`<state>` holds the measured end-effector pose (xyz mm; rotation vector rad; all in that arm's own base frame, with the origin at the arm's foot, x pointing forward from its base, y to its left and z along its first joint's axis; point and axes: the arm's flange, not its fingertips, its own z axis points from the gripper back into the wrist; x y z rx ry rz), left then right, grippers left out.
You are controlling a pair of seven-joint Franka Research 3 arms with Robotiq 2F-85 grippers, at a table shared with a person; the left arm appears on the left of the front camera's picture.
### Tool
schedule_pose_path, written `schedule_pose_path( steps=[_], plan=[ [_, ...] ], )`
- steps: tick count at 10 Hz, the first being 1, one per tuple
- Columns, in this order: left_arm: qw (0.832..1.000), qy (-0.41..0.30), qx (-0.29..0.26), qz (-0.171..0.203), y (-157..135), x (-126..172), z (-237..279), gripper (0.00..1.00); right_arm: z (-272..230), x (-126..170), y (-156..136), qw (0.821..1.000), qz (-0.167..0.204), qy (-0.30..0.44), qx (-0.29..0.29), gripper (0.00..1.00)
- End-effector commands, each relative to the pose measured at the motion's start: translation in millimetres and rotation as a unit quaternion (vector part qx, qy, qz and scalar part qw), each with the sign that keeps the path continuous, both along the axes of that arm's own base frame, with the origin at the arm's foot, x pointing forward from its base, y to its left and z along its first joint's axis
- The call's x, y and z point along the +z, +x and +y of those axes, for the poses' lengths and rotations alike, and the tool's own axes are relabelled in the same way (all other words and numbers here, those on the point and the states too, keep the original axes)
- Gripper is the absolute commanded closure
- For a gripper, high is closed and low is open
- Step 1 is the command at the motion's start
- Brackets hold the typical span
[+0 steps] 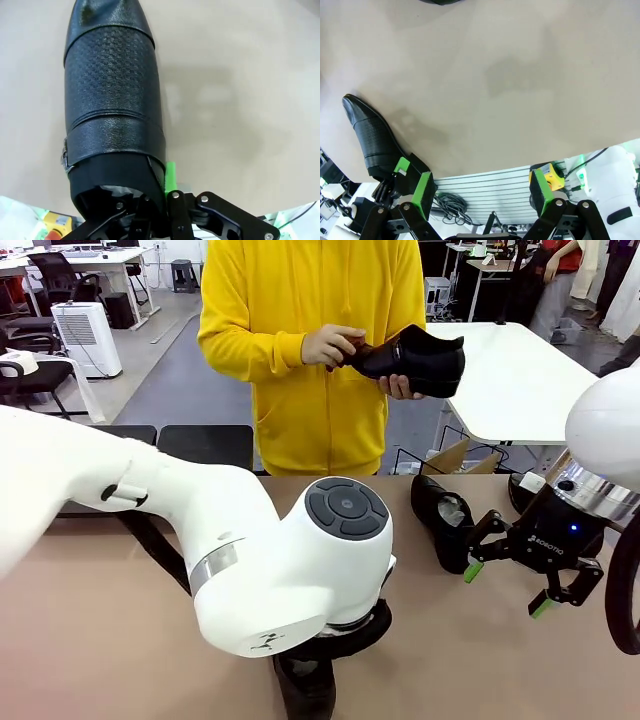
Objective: Organize the shoes by placing them on the stand.
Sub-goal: Place the Shoe from the middle of the table onto the Shoes Stand.
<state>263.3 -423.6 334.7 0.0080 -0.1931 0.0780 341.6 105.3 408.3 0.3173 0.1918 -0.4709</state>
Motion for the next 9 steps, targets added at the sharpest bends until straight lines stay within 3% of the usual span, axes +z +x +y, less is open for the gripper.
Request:
schedule_pose_path(
  steps=[1, 2, 3, 4, 6, 9],
  plan=[
    [1.0, 0.0, 0.003, -0.001, 4, 0, 0, 1.0, 1, 0, 0, 1.0, -0.004, -0.001, 0.004, 0.0],
    [0.999, -0.002, -0.016, 0.039, -1, 9, 4, 1.0, 1, 0, 0, 1.0, -0.004, -0.001, 0.004, 0.0],
    [0.996, -0.033, -0.07, 0.047, -13, 35, 13, 1.0, 1, 0, 0, 1.0, -0.004, -0.001, 0.004, 0.0],
    [0.991, -0.051, -0.118, 0.032, -24, 68, 30, 1.0, 1, 0, 0, 1.0, -0.004, -0.001, 0.004, 0.0],
    [0.983, -0.073, -0.163, -0.044, -27, 127, 81, 1.0, 1, 0, 0, 1.0, -0.004, -0.001, 0.004, 0.0],
    [0.974, -0.011, -0.164, -0.156, 7, 176, 160, 1.0, 1, 0, 0, 1.0, -0.004, -0.001, 0.004, 0.0]
  ],
)
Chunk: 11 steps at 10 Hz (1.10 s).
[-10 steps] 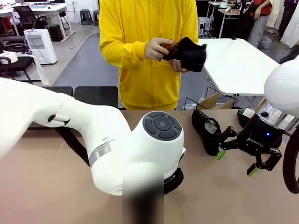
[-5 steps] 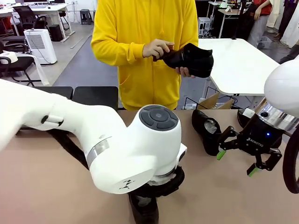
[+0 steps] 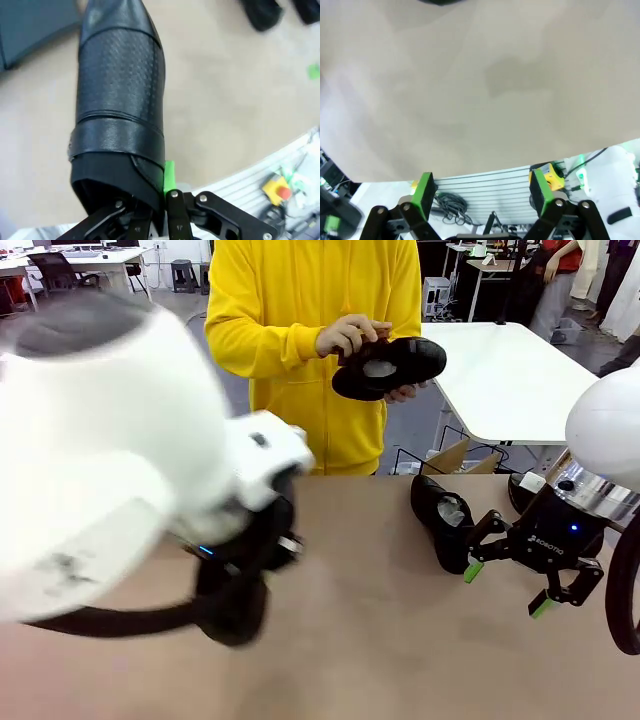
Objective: Organize the shoes by placing them on the stand.
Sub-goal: Place the Shoe from the middle of the table onto the Shoes Stand.
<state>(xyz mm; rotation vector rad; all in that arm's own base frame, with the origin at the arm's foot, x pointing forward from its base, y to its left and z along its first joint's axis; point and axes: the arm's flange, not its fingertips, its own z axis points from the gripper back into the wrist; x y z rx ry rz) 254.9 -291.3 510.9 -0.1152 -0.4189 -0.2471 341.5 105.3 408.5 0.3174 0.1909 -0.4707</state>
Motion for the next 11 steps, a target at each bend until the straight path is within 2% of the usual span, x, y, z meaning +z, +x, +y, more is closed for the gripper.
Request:
schedule_pose_path(
  steps=[1, 3, 4, 5, 7, 8, 9, 10, 11],
  plan=[
    [0.995, 0.051, 0.017, -0.083, 34, 7, 59, 1.0, 1, 0, 0, 1.0, -0.004, -0.001, 0.004, 0.0],
    [0.992, 0.064, 0.028, -0.109, 63, 12, 102, 1.0, 1, 0, 0, 1.0, -0.004, -0.001, 0.004, 0.0],
    [0.995, 0.045, 0.051, -0.078, 69, 14, 113, 1.0, 1, 0, 0, 1.0, -0.004, -0.001, 0.004, 0.0],
    [0.994, 0.065, 0.028, -0.088, 50, 19, 100, 1.0, 1, 0, 0, 1.0, -0.004, -0.001, 0.004, 0.0],
    [0.994, 0.065, 0.028, -0.088, 50, 19, 100, 1.0, 1, 0, 0, 1.0, -0.004, -0.001, 0.004, 0.0],
    [0.994, 0.068, 0.038, -0.082, 62, 13, 112, 1.0, 1, 0, 0, 1.0, -0.004, -0.001, 0.004, 0.0],
    [0.99, 0.091, 0.045, -0.094, 77, 8, 119, 1.0, 1, 0, 0, 1.0, -0.004, -0.001, 0.004, 0.0],
    [0.984, 0.108, 0.052, -0.13, 98, 3, 131, 1.0, 1, 0, 0, 1.0, -0.004, -0.001, 0.004, 0.0],
    [0.979, 0.147, 0.041, -0.135, 129, -8, 147, 1.0, 1, 0, 0, 1.0, -0.004, -0.001, 0.004, 0.0]
  ],
)
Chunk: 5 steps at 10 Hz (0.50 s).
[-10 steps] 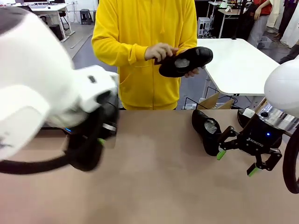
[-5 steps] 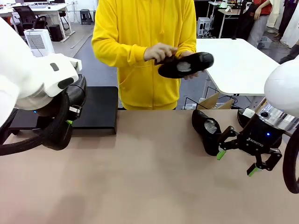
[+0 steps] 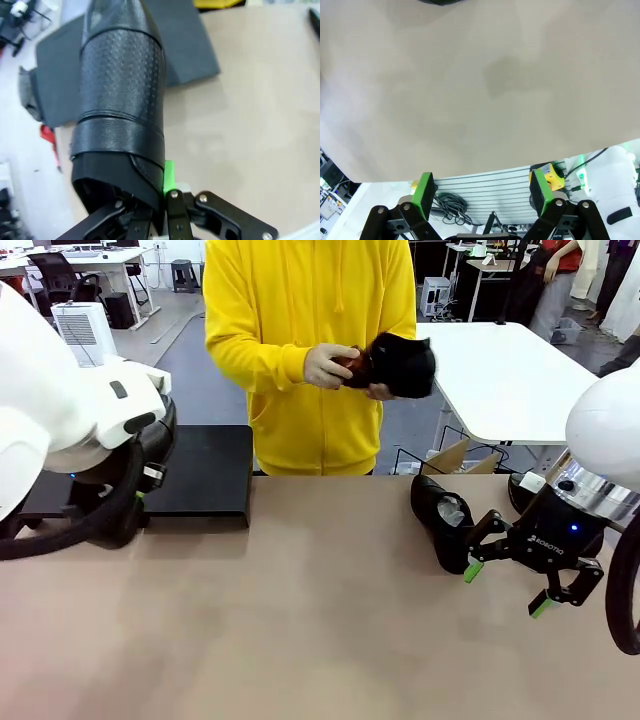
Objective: Organize the shoes by placing them on the stand.
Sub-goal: Place the Shoe from the middle of the table onto the Shoes Stand.
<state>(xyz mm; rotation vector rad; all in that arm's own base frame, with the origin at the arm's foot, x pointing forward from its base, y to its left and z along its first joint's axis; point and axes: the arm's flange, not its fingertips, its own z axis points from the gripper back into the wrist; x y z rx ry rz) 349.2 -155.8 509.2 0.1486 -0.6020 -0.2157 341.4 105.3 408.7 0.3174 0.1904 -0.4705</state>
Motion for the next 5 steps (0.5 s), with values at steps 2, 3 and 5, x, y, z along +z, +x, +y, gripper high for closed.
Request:
schedule_pose_path(
  steps=[2, 3, 5],
  plan=[
    [0.995, 0.099, -0.017, -0.026, 84, -18, 38, 1.0, 0, 0, 0, 1.0, -0.003, -0.001, 0.004, 0.0],
    [0.987, 0.155, -0.014, -0.033, 109, -24, 51, 1.0, 0, 0, 0, 1.0, -0.003, -0.001, 0.004, 0.0],
    [0.987, 0.163, -0.011, -0.011, 143, -31, 76, 1.0, 0, 0, 0, 1.0, -0.003, -0.001, 0.004, 0.0]
  ],
)
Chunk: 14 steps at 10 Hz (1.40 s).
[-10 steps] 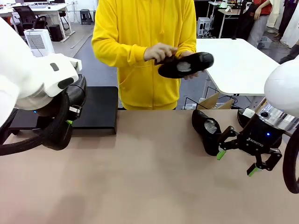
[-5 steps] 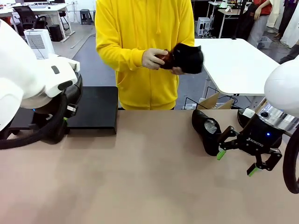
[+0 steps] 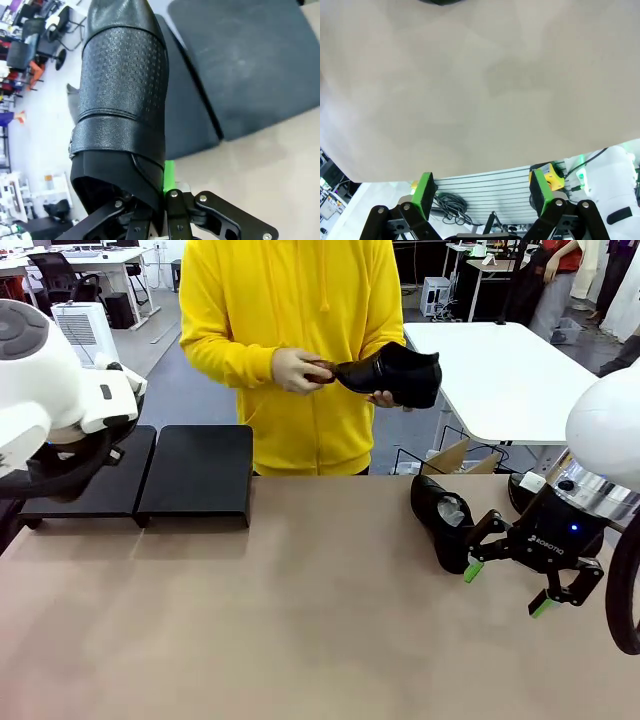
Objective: Organize the shoes by placing them on the stand.
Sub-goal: Place the Shoe from the middle of the table onto the Shoes Stand.
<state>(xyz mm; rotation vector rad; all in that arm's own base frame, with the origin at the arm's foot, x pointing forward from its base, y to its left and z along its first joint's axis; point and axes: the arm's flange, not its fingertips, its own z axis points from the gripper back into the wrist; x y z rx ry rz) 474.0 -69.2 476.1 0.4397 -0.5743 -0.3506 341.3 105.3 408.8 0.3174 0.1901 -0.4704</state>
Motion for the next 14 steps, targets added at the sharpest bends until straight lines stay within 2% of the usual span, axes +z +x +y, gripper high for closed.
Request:
schedule_pose_path(
  steps=[1, 3, 6, 14],
  plan=[
    [1.0, -0.002, 0.003, 0.006, 31, -2, 2, 1.0, 0, 0, 0, 1.0, -0.003, -0.001, 0.004, 0.0],
    [0.999, -0.013, 0.024, 0.034, 54, -30, 27, 1.0, 0, 0, 0, 1.0, -0.003, -0.001, 0.004, 0.0],
    [0.997, -0.038, 0.059, 0.035, 68, -60, 51, 1.0, 0, 0, 0, 1.0, -0.003, -0.001, 0.004, 0.0],
    [0.992, -0.069, 0.106, -0.006, 99, -75, 93, 1.0, 0, 0, 0, 1.0, -0.003, -0.001, 0.004, 0.0]
  ],
)
